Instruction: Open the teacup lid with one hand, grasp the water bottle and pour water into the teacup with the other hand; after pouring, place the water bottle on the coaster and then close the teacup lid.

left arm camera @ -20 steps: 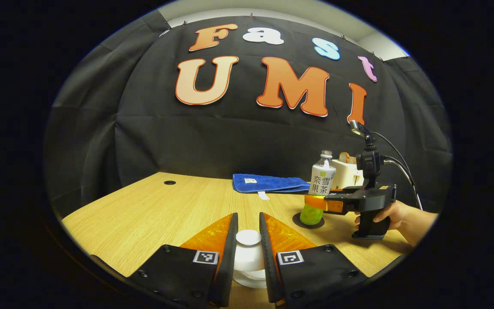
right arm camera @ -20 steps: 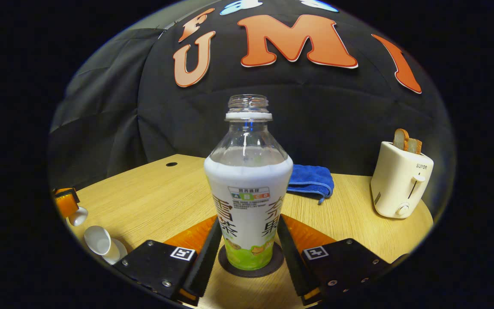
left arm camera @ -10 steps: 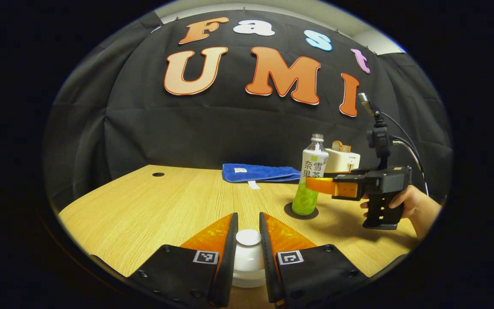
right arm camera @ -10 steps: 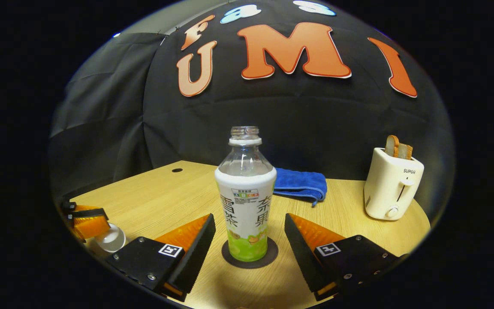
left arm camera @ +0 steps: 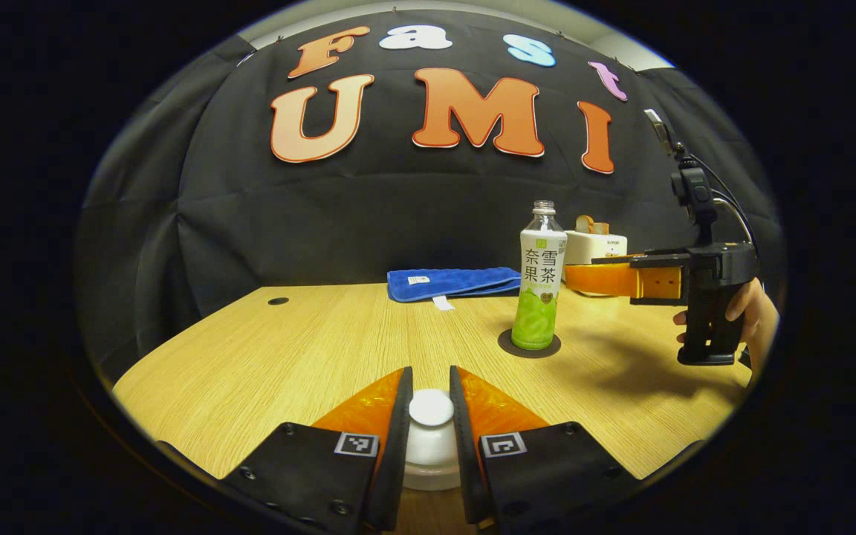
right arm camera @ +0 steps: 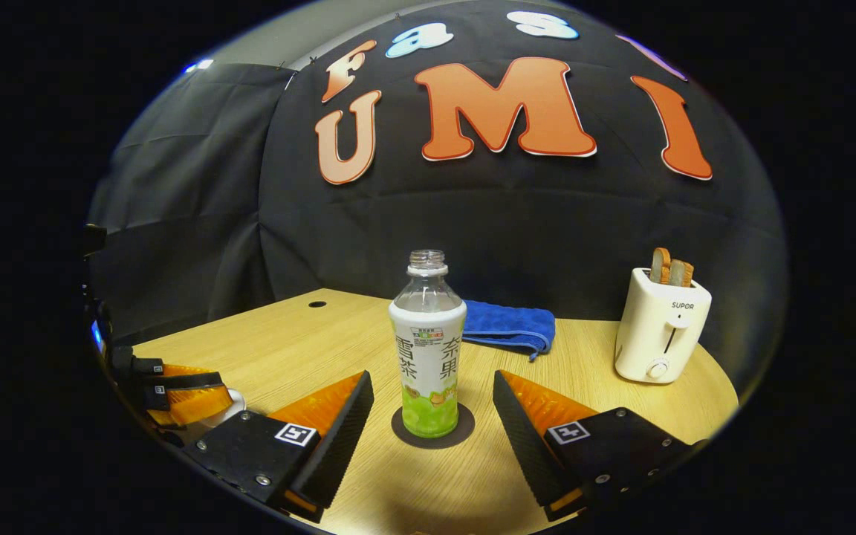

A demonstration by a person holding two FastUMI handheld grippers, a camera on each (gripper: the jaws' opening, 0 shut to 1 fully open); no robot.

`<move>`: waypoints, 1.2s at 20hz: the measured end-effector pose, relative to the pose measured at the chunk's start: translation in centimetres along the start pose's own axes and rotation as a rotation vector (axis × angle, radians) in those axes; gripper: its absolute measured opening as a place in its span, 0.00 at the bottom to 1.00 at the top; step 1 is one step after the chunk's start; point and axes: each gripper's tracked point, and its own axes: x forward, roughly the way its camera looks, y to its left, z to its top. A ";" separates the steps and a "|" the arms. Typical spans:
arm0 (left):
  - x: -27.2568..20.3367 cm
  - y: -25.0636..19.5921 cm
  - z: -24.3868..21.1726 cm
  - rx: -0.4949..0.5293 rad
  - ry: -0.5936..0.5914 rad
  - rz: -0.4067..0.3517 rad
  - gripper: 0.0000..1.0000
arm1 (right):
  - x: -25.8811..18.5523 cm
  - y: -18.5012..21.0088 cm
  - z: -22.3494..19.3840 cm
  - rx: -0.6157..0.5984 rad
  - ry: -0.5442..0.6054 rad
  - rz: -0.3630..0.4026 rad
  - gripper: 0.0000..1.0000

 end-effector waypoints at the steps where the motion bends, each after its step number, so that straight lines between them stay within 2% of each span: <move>1: 0.0 0.0 -0.1 0.003 0.003 0.001 0.36 | -0.2 -0.1 0.0 0.000 -0.002 0.001 0.97; 4: -0.5 0.0 -0.1 0.022 0.018 0.006 0.35 | -1.2 -0.6 -0.1 -0.002 0.002 -0.010 0.97; 6: -0.8 -0.1 0.5 0.033 0.001 0.008 0.42 | -2.0 -0.8 0.0 -0.001 -0.005 -0.013 0.97; 9: -1.8 0.8 2.8 0.044 -0.058 0.045 0.63 | -3.4 -1.3 0.5 0.009 -0.023 -0.027 0.97; 10: -2.2 1.1 4.1 0.046 -0.090 0.063 0.60 | -4.0 -1.4 0.9 0.013 -0.035 -0.031 0.98; 11: -2.6 1.5 5.3 0.045 -0.125 0.080 0.74 | -4.7 -1.5 1.4 0.017 -0.051 -0.040 0.97; 14: -3.8 2.6 9.0 0.024 -0.216 0.115 0.88 | -7.0 -1.5 3.3 0.004 -0.108 -0.069 0.96; 15: -4.2 2.9 10.1 0.021 -0.237 0.126 0.84 | -7.9 -1.5 4.0 -0.005 -0.126 -0.082 0.97; 16: -4.5 3.1 11.0 0.022 -0.249 0.131 0.90 | -8.7 -1.6 4.7 -0.014 -0.145 -0.095 0.97; 17: -4.7 3.3 11.8 0.024 -0.267 0.144 0.88 | -9.5 -1.6 5.2 -0.021 -0.169 -0.105 0.97; 18: -4.8 3.5 12.7 0.022 -0.284 0.154 0.93 | -10.2 -1.6 5.9 -0.024 -0.187 -0.119 0.97; 20: -5.5 3.5 14.4 0.002 -0.310 0.164 0.92 | -11.7 -1.6 7.3 -0.034 -0.230 -0.134 0.96; 22: -5.9 3.7 15.6 -0.024 -0.329 0.168 0.96 | -13.0 -1.9 8.4 -0.055 -0.264 -0.159 0.97; 24: -6.2 3.9 16.8 -0.051 -0.342 0.176 0.97 | -13.9 -2.2 8.8 -0.079 -0.276 -0.195 0.97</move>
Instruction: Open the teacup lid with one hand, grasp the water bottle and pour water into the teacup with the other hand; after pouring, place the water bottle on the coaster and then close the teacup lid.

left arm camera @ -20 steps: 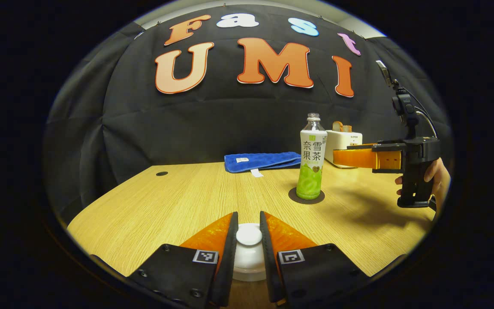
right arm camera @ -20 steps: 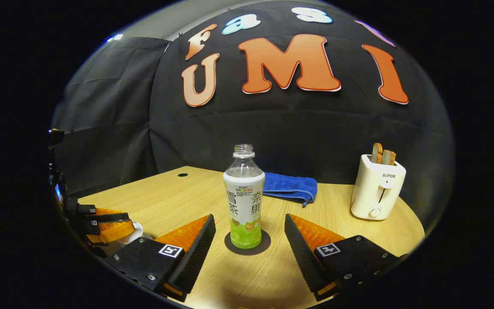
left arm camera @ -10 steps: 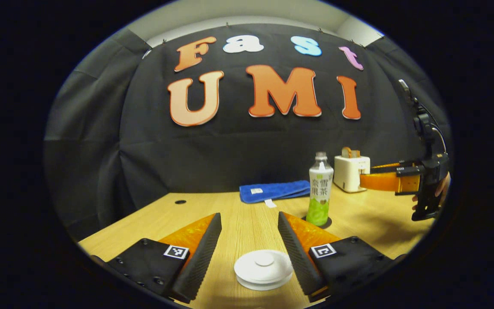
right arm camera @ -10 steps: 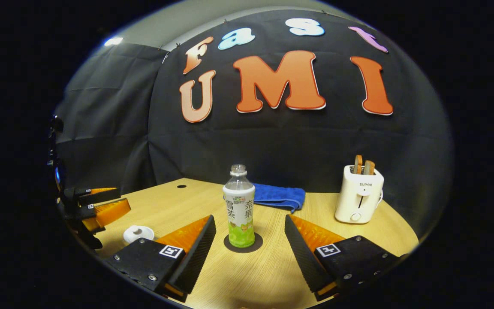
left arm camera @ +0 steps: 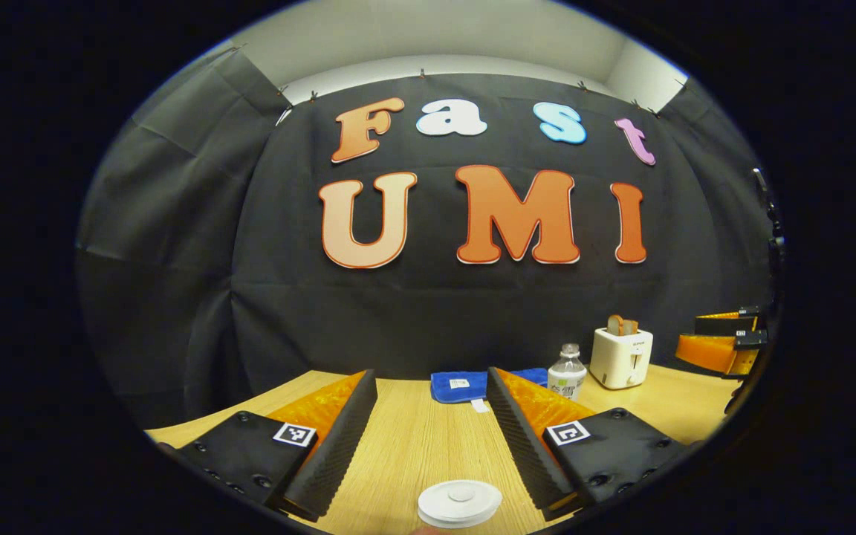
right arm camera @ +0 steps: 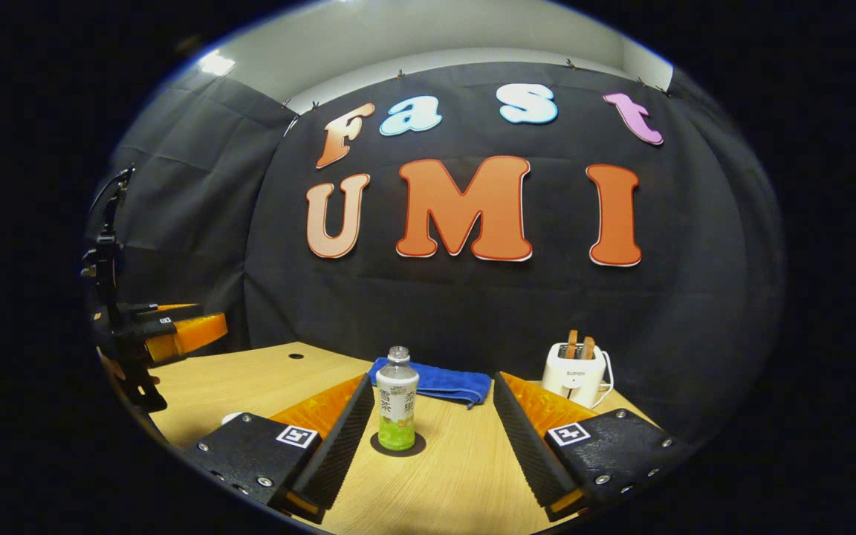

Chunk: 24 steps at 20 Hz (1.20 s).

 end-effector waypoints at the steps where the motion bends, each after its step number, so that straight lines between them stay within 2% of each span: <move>1: 0.1 -0.2 0.4 -0.008 -0.004 0.005 0.97 | -0.5 -0.4 0.1 -0.011 -0.001 -0.016 0.96; 2: 0.1 -0.3 0.7 -0.008 -0.006 0.006 0.94 | -0.8 -0.7 0.3 -0.018 -0.003 -0.029 0.96; 3: 0.2 -0.6 1.0 -0.009 -0.013 0.005 0.97 | -1.0 -1.0 0.5 -0.022 -0.007 -0.042 0.96; 7: 0.3 -2.3 1.5 -0.023 -0.017 -0.017 0.96 | -1.4 -1.5 0.5 -0.027 -0.012 -0.073 0.97; 11: 0.5 -2.0 1.7 -0.007 -0.017 0.005 0.97 | -1.6 -1.7 0.6 -0.028 -0.016 -0.097 0.97; 24: -0.2 -0.8 2.1 0.029 -0.040 0.022 0.95 | -1.4 0.5 1.3 -0.066 -0.040 -0.087 0.99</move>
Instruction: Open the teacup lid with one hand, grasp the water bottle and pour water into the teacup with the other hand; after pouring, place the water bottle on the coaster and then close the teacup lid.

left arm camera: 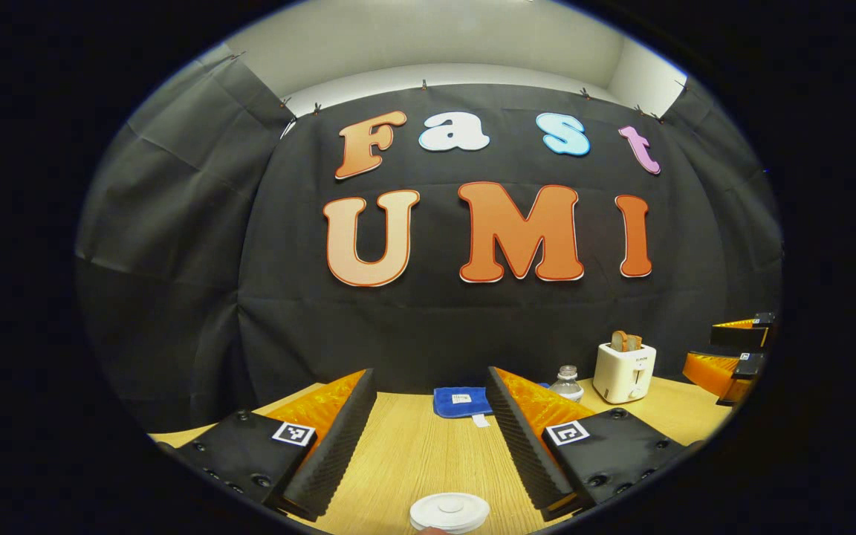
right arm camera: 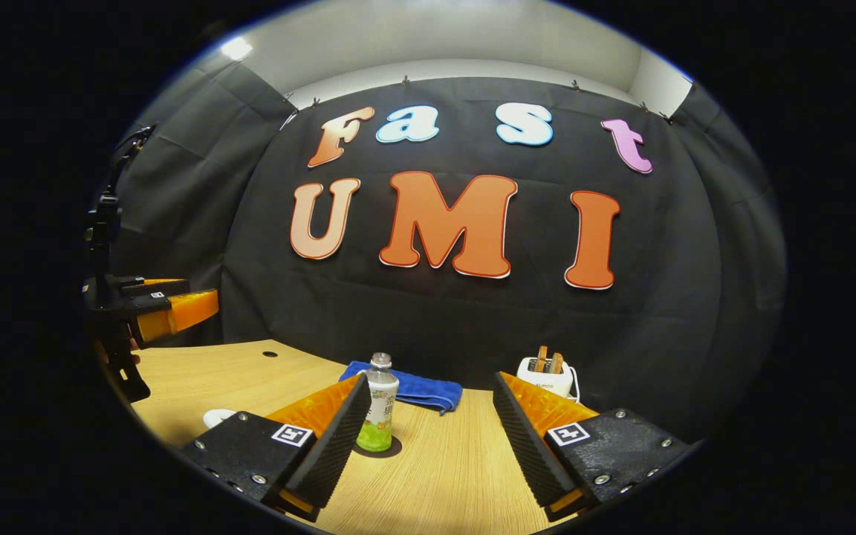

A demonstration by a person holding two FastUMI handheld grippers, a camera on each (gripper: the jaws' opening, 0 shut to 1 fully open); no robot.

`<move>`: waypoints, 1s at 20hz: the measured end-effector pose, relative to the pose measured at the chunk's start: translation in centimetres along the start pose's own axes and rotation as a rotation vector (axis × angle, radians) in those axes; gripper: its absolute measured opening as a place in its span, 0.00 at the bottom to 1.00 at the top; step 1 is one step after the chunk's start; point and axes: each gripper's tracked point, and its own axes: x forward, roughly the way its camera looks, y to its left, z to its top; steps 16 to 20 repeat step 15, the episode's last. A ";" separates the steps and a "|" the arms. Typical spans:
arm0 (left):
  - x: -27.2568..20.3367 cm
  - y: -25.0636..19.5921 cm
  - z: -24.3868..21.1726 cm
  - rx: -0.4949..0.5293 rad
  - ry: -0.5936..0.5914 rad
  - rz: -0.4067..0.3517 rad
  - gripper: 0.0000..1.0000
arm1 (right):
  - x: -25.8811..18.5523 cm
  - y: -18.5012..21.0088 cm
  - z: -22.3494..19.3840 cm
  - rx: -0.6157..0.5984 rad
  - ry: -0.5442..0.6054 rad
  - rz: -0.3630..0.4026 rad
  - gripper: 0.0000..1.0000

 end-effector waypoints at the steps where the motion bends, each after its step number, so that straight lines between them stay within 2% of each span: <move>1: 0.0 0.1 0.2 0.002 -0.004 0.002 0.95 | 0.1 0.1 0.2 -0.001 -0.005 0.003 0.99; 3: -0.2 0.1 0.2 0.004 -0.006 0.003 0.97 | 0.1 0.2 0.4 -0.004 -0.014 0.005 0.96; 20: 0.1 -0.1 0.0 0.018 -0.001 -0.007 0.95 | 0.6 0.3 0.7 -0.006 -0.024 0.004 0.99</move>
